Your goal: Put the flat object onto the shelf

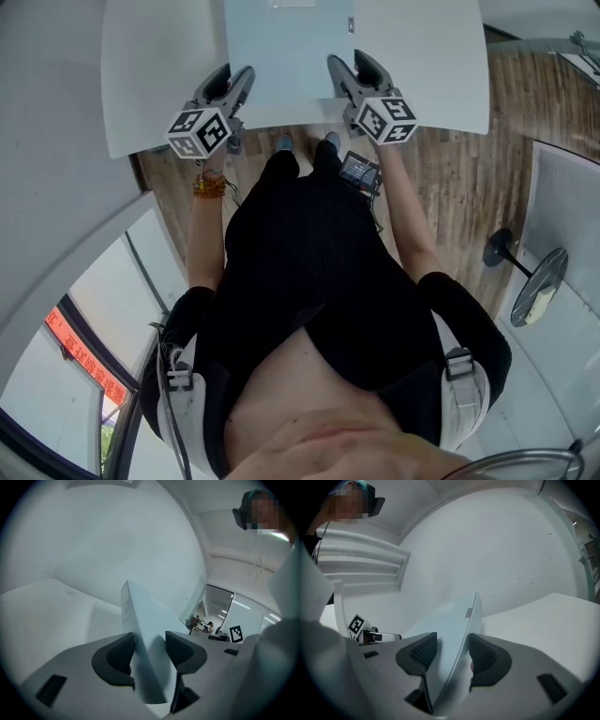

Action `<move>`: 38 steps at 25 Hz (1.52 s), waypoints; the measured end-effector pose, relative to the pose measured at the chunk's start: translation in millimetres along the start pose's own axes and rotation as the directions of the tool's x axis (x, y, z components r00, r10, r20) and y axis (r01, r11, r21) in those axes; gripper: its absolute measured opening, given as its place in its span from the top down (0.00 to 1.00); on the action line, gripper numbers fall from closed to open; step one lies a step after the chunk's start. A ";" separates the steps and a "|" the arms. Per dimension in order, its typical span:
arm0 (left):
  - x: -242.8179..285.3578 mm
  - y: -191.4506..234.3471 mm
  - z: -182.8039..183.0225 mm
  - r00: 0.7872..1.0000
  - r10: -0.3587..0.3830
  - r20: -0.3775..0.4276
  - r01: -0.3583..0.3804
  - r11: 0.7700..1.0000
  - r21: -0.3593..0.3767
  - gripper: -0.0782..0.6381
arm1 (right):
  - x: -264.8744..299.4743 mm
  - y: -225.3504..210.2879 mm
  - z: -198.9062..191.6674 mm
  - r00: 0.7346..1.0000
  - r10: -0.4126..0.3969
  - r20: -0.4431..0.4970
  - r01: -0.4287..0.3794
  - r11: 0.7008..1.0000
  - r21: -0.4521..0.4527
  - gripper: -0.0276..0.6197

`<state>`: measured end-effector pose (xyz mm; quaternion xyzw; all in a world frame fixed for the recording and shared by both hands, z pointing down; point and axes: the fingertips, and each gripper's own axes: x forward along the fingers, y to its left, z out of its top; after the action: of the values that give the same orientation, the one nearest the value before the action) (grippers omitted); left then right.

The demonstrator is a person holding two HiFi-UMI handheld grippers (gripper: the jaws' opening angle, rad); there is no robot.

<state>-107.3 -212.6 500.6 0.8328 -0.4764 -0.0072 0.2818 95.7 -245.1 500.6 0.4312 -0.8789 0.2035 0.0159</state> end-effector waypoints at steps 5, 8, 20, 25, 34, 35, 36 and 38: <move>14.0 15.0 -21.5 0.993 0.029 -0.115 -0.032 0.999 -0.023 0.58 | 10.1 -14.6 -27.1 0.996 -0.020 -0.084 0.023 0.999 0.032 0.63; 22.5 24.1 -33.6 0.982 0.039 -0.187 -0.048 0.998 -0.040 0.58 | 16.4 -22.8 -42.0 0.990 -0.030 -0.138 0.037 0.998 0.051 0.63; 45.2 63.1 -71.4 0.928 0.018 -0.372 -0.075 0.988 -0.138 0.58 | 45.9 -41.5 -83.8 0.945 -0.056 -0.322 0.080 0.995 0.062 0.63; 53.4 65.3 -67.3 0.918 0.024 -0.395 -0.083 0.987 -0.134 0.58 | 54.7 -49.8 -83.2 0.940 -0.050 -0.336 0.078 0.994 0.070 0.63; 70.9 74.8 -53.4 0.933 0.008 -0.360 -0.069 0.985 -0.157 0.57 | 73.4 -64.5 -73.8 0.937 -0.031 -0.349 0.071 0.992 0.104 0.60; 70.7 74.4 -52.4 0.937 0.004 -0.349 -0.061 0.986 -0.154 0.57 | 73.3 -64.7 -73.5 0.935 -0.019 -0.354 0.061 0.992 0.108 0.59; 70.1 73.9 -51.2 0.941 0.005 -0.338 -0.058 0.988 -0.144 0.57 | 73.1 -64.3 -72.5 0.934 -0.007 -0.358 0.048 0.993 0.106 0.59; 68.0 73.8 -48.2 0.946 0.026 -0.323 -0.061 0.993 -0.099 0.56 | 71.3 -62.7 -69.1 0.933 0.008 -0.359 0.021 0.997 0.077 0.59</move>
<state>-114.9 -273.1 593.7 0.7958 -0.4413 0.1090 0.4000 88.7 -307.2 600.0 0.3901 -0.8510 0.3135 0.1594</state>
